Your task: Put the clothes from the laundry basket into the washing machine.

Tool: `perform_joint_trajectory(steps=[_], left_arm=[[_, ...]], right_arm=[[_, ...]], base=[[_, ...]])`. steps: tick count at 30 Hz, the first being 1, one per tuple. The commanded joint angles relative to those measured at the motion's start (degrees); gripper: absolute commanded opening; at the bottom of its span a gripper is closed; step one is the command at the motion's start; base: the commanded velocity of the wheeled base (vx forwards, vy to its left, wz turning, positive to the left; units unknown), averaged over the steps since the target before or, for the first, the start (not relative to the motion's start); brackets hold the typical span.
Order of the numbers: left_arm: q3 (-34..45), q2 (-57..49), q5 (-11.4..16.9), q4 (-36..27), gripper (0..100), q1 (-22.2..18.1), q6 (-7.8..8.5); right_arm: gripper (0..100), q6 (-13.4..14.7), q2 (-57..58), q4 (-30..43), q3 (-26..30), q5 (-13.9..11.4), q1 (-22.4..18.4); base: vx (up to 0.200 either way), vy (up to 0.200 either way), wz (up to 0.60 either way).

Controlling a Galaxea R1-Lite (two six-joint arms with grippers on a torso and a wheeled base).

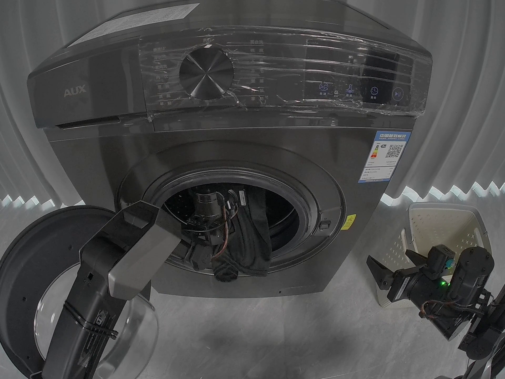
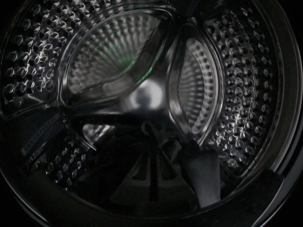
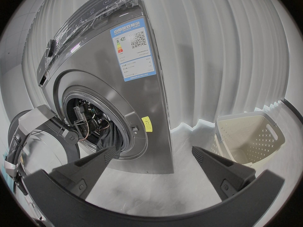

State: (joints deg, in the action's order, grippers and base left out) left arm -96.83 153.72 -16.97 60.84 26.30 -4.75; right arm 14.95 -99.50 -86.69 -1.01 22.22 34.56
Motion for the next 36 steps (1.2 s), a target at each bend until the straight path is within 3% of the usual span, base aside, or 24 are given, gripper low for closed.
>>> perform_joint_trajectory(steps=[1,6,7,10,19,21,25,30,36], left_arm=[[-5.4,2.8,-0.3,-0.2,0,-0.3,0.01],[-4.6,3.1,-0.3,0.6,0,-0.2,-0.34],[-4.2,3.0,-0.3,0.7,100,-0.1,-0.52],[-2.0,2.2,-0.3,1.6,100,0.2,-0.69],[13.1,-6.7,-0.3,0.5,100,2.2,-0.61],[20.6,-9.5,-0.1,-0.4,100,3.7,-0.61],[25.0,-9.4,-0.1,-0.4,100,4.9,-0.87],[26.5,-7.7,-0.1,0.2,100,5.2,-1.05],[26.4,-4.3,-0.2,0.7,100,5.0,-2.54]], right_arm=[[100,0.0,-0.1,0.0,1.0,0.0,0.1],[100,0.0,-0.1,0.0,1.0,0.0,0.1],[100,0.0,-0.1,0.0,1.0,0.0,0.1],[100,0.0,-0.1,0.0,1.0,0.0,0.1],[100,0.3,-0.1,0.0,1.0,0.2,0.7],[100,0.3,-0.1,0.0,1.0,0.2,0.8],[100,0.4,-0.1,0.1,1.0,0.3,0.9],[100,0.7,-0.1,0.1,1.0,0.4,1.7],[100,0.7,-0.2,0.1,1.0,0.4,1.7]], base=[[0.000,0.000,0.00],[0.000,0.000,0.00],[0.000,0.000,0.00],[0.000,0.000,0.00],[0.000,0.000,0.00],[0.000,0.000,0.00],[0.000,0.000,0.00],[0.000,0.000,0.00],[0.000,0.000,0.00]])
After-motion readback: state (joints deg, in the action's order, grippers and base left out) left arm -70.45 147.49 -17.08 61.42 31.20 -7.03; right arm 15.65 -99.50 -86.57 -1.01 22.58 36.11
